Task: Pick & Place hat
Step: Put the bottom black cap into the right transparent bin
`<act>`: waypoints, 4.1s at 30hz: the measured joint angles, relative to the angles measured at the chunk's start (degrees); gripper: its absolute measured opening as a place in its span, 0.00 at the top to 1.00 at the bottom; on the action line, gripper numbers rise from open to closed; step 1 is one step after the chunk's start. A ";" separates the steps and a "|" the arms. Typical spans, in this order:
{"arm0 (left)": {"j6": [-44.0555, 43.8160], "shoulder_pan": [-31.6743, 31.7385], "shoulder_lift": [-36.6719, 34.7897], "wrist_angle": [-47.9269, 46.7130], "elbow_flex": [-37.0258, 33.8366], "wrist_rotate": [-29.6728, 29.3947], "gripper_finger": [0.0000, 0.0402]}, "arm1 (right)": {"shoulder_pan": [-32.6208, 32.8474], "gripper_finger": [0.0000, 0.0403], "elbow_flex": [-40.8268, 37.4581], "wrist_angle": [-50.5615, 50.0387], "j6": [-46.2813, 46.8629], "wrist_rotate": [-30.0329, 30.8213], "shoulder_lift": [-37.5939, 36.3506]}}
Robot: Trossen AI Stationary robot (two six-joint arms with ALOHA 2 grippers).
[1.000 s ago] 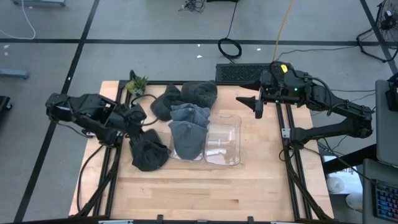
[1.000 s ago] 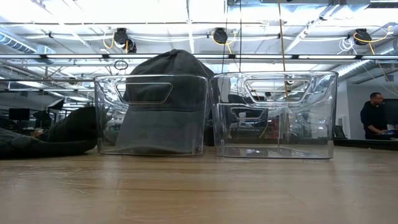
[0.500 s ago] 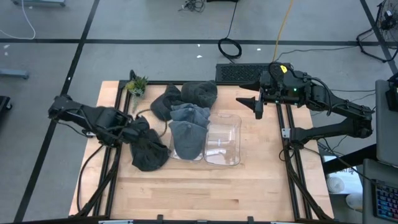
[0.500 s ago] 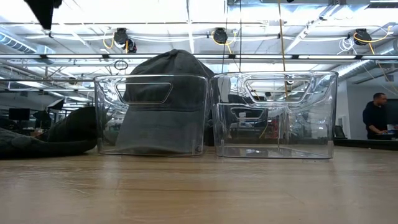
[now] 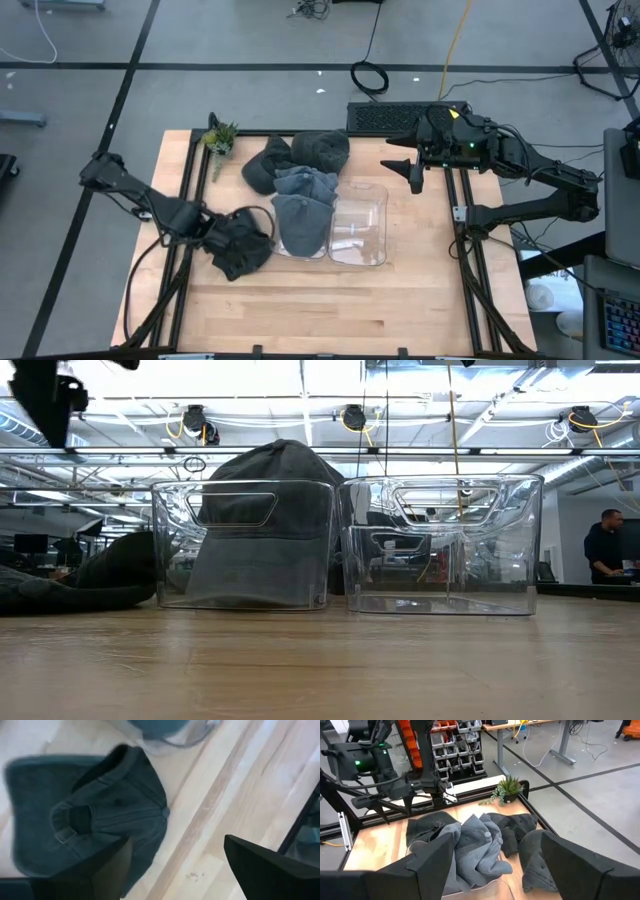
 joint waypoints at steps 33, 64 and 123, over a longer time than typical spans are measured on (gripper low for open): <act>-3.23 -8.63 24.05 13.93 -5.85 -12.07 0.19 | -0.02 0.28 0.00 -0.13 -3.65 -1.09 -0.02; -7.45 -8.72 28.73 19.90 -6.08 -2.93 0.93 | -0.02 0.28 0.00 5.69 -3.64 -3.02 -0.04; 47.95 8.91 4.07 -9.04 55.23 -7.45 0.93 | 0.00 0.28 0.00 12.79 0.83 -5.73 0.00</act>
